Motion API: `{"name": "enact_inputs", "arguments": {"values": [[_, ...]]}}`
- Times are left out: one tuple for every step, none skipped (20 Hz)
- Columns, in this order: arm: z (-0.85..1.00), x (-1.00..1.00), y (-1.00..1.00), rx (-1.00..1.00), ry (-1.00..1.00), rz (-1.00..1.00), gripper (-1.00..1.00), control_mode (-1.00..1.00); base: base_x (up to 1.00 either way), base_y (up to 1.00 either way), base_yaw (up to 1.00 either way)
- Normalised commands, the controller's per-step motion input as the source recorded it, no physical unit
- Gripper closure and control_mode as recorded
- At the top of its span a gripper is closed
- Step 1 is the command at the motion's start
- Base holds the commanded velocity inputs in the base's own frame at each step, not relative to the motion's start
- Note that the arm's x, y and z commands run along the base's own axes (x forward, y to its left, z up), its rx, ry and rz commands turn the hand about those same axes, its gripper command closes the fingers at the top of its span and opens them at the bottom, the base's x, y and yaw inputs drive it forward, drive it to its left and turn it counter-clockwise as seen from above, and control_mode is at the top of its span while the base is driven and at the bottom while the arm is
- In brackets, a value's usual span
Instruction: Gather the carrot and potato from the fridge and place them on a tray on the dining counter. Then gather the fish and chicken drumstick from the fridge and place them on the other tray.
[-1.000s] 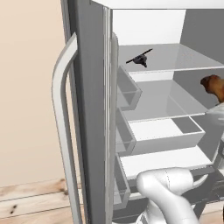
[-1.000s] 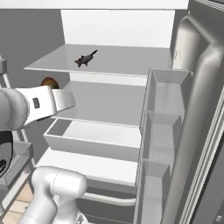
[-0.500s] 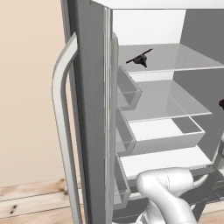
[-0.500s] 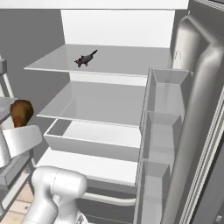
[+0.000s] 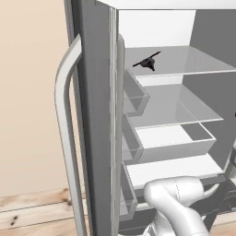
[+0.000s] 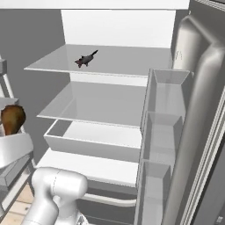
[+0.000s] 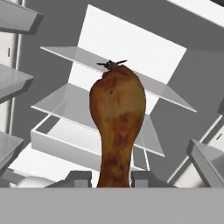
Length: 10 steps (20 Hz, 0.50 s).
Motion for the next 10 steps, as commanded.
{"name": "enact_inputs", "arguments": {"values": [[0.0, 0.0, 0.0, 0.0, 0.0, 0.0, 1.0, 1.0, -0.7, 0.14, -0.02], [0.0, 0.0, 0.0, 0.0, 0.0, 0.0, 1.0, 1.0, -0.71, 0.22, -0.05], [0.0, 0.0, 0.0, 0.0, 0.0, 0.0, 1.0, 1.0, -0.76, 0.18, -0.08], [0.0, 0.0, 0.0, 0.0, 0.0, 0.0, 1.0, 1.0, -0.73, 0.23, -0.11], [0.0, 0.0, 0.0, 0.0, 0.0, 0.0, 1.0, 1.0, -0.61, 0.36, -0.14], [0.0, 0.0, 0.0, 0.0, 0.0, 0.0, 1.0, 1.0, -0.56, 0.35, -0.15], [0.0, 0.0, 0.0, 0.0, 0.0, 0.0, 1.0, 1.0, -0.55, 0.31, -0.17], [0.0, 0.0, 0.0, 0.0, 0.0, 0.0, 1.0, 1.0, -0.45, 0.44, -0.19], [0.0, 0.0, 0.0, 0.0, 0.0, 0.0, 1.0, 1.0, -0.35, 0.58, -0.23], [0.0, 0.0, 0.0, 0.0, 0.0, 0.0, 1.0, 1.0, -0.3, 0.59, -0.25]]}}
